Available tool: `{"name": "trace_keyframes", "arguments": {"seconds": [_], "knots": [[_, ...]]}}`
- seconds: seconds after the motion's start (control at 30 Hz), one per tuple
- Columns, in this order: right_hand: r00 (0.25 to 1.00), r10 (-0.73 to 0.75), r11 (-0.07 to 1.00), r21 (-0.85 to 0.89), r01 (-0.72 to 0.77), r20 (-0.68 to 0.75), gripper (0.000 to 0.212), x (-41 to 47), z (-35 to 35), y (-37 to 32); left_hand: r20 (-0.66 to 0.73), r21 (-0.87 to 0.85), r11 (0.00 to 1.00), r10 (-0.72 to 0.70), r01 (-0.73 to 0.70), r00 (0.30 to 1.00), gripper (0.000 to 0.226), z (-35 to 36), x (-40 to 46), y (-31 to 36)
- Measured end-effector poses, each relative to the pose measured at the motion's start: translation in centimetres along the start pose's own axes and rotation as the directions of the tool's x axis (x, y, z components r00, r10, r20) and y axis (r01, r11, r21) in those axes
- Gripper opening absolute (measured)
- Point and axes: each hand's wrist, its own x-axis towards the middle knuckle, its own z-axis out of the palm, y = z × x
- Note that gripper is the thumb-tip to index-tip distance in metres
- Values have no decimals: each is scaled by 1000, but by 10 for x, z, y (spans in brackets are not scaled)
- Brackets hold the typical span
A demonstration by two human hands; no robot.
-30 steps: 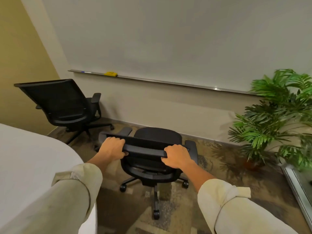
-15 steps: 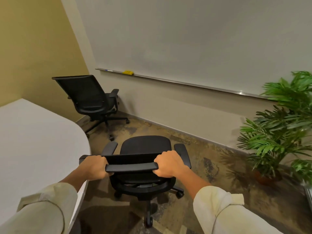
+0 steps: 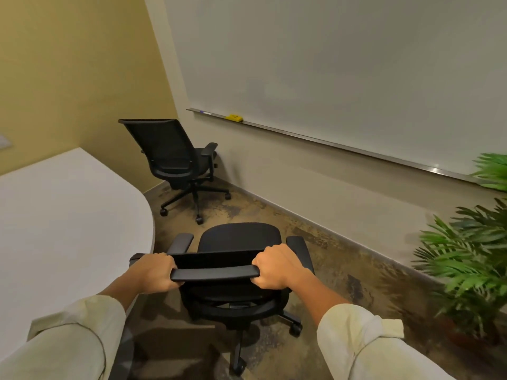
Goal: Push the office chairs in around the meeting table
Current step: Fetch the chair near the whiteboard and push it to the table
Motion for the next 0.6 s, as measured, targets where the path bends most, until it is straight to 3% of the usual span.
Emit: {"name": "trace_keyframes", "arguments": {"seconds": [0.27, 0.6], "knots": [[997, -67, 998, 23, 66, 41, 35, 49, -1, 79, -56, -23, 995, -96, 95, 994, 21, -13, 65, 10], [980, -2, 1000, 16, -2, 198, 18, 117, -3, 194, -139, -138, 956, -279, 261, 950, 34, -33, 139, 74]]}}
